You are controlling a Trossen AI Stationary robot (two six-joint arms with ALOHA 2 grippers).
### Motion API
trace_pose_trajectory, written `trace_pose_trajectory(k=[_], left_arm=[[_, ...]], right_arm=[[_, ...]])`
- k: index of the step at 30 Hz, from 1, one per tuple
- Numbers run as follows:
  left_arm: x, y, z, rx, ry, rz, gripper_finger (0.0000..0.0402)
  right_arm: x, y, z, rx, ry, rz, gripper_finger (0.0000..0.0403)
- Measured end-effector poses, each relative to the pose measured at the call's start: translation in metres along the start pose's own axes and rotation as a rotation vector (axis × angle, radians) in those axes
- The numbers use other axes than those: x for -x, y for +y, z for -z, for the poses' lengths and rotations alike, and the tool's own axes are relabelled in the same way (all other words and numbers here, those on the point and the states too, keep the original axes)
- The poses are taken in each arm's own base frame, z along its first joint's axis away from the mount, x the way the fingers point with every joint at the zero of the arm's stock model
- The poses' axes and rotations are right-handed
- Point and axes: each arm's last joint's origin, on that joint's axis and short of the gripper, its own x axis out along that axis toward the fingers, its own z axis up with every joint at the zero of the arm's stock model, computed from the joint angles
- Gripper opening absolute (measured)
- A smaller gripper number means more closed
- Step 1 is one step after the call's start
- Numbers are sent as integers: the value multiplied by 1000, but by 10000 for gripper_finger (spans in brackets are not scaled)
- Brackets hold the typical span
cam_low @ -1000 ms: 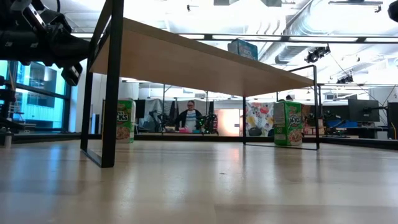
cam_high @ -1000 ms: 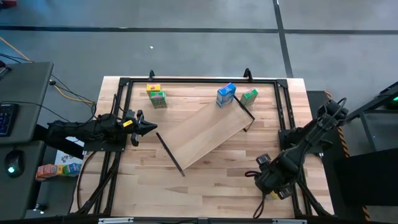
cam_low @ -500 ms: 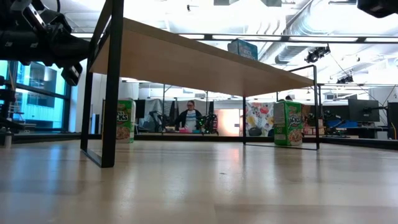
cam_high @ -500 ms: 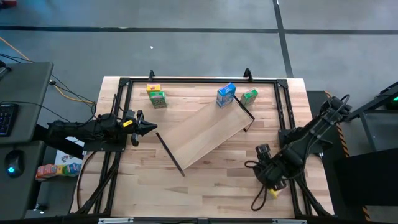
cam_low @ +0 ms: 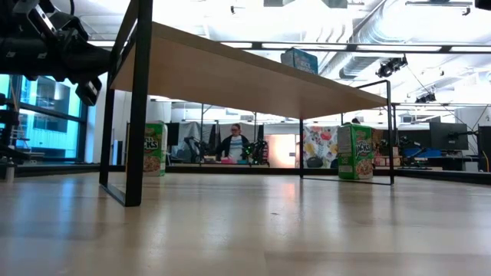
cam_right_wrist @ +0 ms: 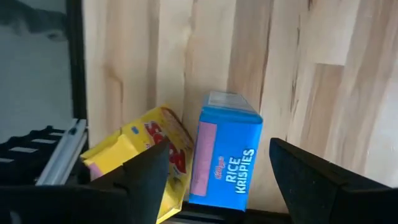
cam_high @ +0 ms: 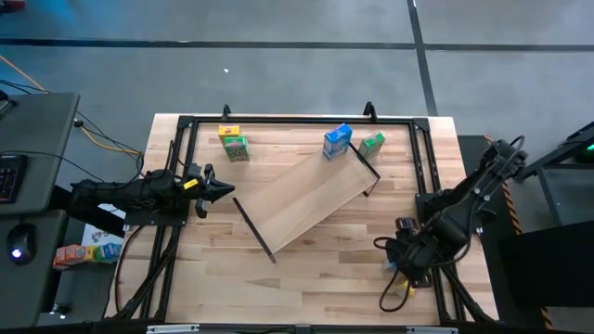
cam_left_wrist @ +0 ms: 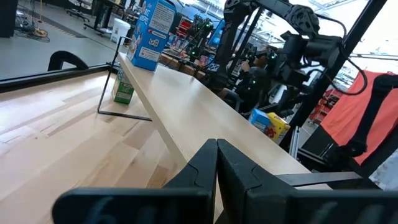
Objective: Stack cereal on shelf
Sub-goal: Put the blue cereal box on the shelf aligned with the other blue cereal box
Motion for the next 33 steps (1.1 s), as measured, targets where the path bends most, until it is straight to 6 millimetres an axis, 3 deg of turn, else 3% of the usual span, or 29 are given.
trace_pose_trajectory(k=[25,33], left_arm=[[0,0,0,0,0,0,3],[0,0,0,0,0,0,3]], right_arm=[[-52,15,-14,-117,189,129,256],[-70,19,-18,-112,257,140,229]])
